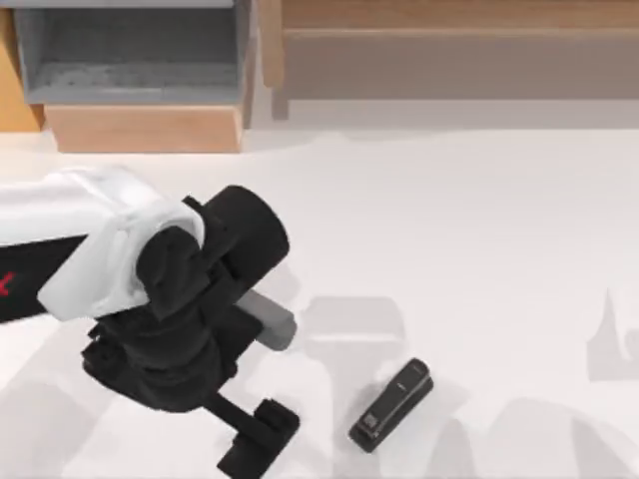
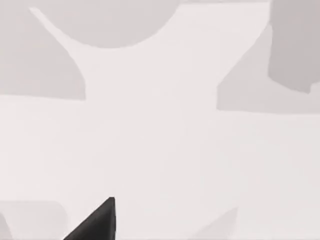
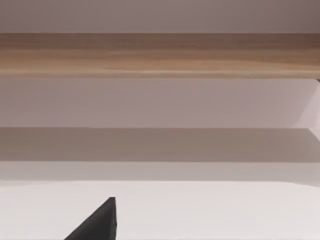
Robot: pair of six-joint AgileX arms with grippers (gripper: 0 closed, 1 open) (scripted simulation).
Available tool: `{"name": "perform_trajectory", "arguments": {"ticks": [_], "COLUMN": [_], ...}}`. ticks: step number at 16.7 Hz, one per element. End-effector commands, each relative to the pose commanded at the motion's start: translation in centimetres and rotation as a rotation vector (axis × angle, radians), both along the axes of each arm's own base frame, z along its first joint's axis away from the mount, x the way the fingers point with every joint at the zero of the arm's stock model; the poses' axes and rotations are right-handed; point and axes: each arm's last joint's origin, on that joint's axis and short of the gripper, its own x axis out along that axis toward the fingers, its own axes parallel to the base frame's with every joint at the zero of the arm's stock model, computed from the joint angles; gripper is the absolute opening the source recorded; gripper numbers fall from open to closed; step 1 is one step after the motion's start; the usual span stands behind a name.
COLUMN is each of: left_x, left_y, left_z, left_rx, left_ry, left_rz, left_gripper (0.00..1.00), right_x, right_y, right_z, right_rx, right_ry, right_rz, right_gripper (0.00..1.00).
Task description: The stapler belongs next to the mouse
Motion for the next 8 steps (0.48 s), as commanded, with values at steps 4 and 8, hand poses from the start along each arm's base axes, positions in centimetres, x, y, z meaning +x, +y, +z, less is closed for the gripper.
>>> {"name": "perform_trajectory", "arguments": {"ticks": [4,8], "left_x": [1.8,3.1], "left_y": [-7.0,-13.1], "left_z": [-0.9,-0.5], "left_rx": [0.095,0.070], "left_ry": [0.072,0.013], "left_rz": [-0.085,-0.126], "left_gripper": [1.00,1.00], "right_x": [0.0,0.0], "right_y": [0.0,0.0], "right_z": [0.0,0.0], "right_rx": [0.000,0.000], "right_ry": [0.000,0.000], "right_rz": [0.000,0.000], "right_gripper": [1.00,1.00]}}
